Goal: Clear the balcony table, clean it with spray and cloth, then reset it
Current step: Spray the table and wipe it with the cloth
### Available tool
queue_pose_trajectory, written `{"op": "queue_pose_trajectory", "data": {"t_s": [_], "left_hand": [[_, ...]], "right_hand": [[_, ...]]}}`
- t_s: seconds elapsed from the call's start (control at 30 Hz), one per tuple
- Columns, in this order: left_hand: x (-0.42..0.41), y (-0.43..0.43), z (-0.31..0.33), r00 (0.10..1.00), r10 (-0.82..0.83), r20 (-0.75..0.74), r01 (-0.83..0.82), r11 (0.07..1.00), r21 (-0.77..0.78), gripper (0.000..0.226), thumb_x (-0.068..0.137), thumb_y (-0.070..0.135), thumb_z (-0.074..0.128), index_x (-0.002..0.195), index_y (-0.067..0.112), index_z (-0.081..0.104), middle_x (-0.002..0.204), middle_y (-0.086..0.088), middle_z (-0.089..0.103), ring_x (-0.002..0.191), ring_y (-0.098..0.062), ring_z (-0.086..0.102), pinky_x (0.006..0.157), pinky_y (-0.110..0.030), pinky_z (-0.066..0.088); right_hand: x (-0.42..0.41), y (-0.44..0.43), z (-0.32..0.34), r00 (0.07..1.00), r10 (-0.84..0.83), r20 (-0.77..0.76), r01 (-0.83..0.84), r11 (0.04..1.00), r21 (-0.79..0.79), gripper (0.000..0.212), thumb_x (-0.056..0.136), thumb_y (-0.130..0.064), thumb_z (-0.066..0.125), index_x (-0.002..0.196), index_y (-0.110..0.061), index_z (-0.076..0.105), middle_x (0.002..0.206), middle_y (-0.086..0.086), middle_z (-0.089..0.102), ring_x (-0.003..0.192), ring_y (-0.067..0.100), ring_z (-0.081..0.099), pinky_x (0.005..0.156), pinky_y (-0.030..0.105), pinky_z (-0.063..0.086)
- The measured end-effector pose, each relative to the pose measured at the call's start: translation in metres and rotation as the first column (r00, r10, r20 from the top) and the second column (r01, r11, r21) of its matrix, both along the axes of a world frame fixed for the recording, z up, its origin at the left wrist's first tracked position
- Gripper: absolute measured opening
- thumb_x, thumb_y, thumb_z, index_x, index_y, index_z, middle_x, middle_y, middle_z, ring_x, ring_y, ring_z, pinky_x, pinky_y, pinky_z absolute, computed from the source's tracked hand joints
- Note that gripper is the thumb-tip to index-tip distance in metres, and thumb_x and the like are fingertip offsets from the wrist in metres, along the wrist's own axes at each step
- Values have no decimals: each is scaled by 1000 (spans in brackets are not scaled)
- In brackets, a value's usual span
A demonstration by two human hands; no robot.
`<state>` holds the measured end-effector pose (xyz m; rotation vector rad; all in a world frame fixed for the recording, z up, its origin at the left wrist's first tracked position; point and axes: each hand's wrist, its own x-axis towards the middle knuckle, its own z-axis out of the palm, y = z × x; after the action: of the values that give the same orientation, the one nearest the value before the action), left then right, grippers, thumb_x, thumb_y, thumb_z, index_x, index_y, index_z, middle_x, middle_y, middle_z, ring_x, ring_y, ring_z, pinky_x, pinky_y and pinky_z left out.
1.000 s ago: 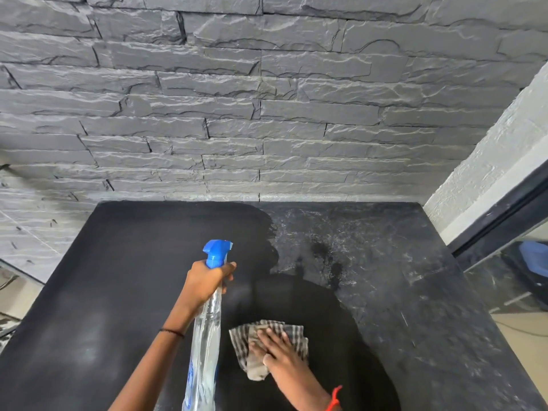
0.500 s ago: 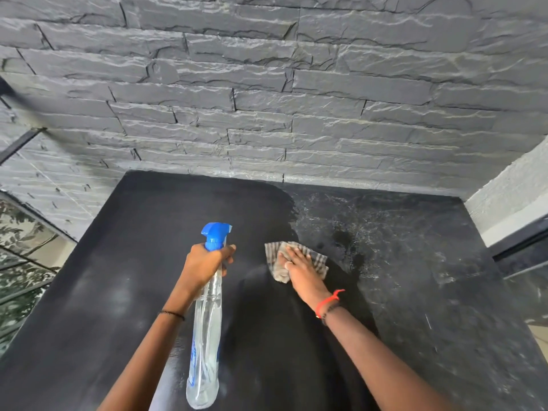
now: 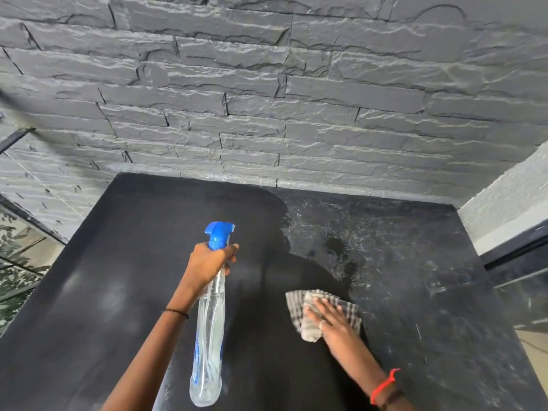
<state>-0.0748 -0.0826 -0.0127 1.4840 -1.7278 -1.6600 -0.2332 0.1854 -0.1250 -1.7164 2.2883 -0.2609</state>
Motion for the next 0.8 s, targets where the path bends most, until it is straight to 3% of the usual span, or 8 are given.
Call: {"op": "queue_pose_trajectory", "data": {"t_s": [0.1, 0.23, 0.47, 0.53, 0.6, 0.63, 0.73, 0.8], "left_hand": [[-7, 2, 0, 1000, -12, -10, 12, 1000, -1, 22, 83, 20, 68, 70, 3, 62, 44, 6, 56, 37, -8, 49, 43, -20, 40], [-11, 6, -3, 1000, -4, -10, 4, 1000, 2, 22, 84, 20, 68, 72, 3, 62, 49, 4, 58, 37, -8, 49, 43, -20, 40], [-18, 8, -5, 1000, 3, 8, -3, 1000, -8, 22, 84, 18, 67, 69, 4, 62, 48, 5, 58, 39, -10, 49, 45, -21, 41], [-21, 6, -4, 1000, 9, 4, -9, 1000, -3, 21, 83, 18, 67, 69, 3, 62, 50, 3, 59, 41, -11, 49, 47, -23, 41], [-26, 3, -3, 1000, 17, 8, -17, 1000, 6, 21, 83, 18, 68, 68, 4, 62, 47, 4, 58, 39, -11, 48, 46, -22, 41], [-27, 2, -3, 1000, 17, 10, -17, 1000, 8, 22, 83, 19, 68, 68, 4, 62, 46, 5, 57, 39, -11, 48, 45, -22, 41], [-34, -4, -2, 1000, 16, 10, -16, 1000, 2, 21, 83, 19, 68, 69, 3, 63, 49, 4, 59, 39, -11, 49, 46, -22, 41], [-38, -7, -2, 1000, 4, 14, -4, 1000, -6, 21, 83, 20, 67, 70, 3, 62, 49, 4, 59, 38, -9, 49, 46, -21, 41]], "right_hand": [[-54, -13, 4, 994, -112, -10, 112, 994, 16, 66, 79, 13, 52, 139, -16, 46, 150, 8, 37, 142, 28, 29, 115, 22, 1], [-94, -80, 6, 983, -180, -23, 180, 984, -10, 63, 92, 5, 37, 149, -18, 26, 160, 5, 11, 149, 18, 8, 122, 34, 6], [-21, -134, 1, 1000, -2, -1, 2, 1000, -1, 51, 95, 1, 31, 144, -10, 37, 161, 1, 6, 149, 21, 1, 118, 36, -11], [3, -113, -6, 999, 50, 19, -48, 995, -82, 57, 90, 4, 41, 144, -15, 39, 159, 0, 14, 148, 22, 9, 118, 34, -5], [17, -83, -3, 990, 136, 21, -134, 989, -67, 64, 72, -3, 73, 131, -22, 57, 146, 0, 45, 136, 19, 42, 115, 33, 28], [16, -66, -3, 989, 150, 17, -149, 987, -53, 68, 59, -8, 83, 122, -24, 65, 136, -1, 57, 125, 18, 55, 109, 32, 35], [-16, -30, -4, 998, 65, 1, -65, 998, -2, 77, 44, -3, 88, 116, -21, 69, 126, 2, 64, 115, 23, 63, 109, 29, 17], [-49, -24, -5, 999, -37, 5, 37, 999, 13, 78, 56, 6, 80, 127, -18, 61, 137, 5, 55, 125, 26, 55, 112, 24, 8]]}}
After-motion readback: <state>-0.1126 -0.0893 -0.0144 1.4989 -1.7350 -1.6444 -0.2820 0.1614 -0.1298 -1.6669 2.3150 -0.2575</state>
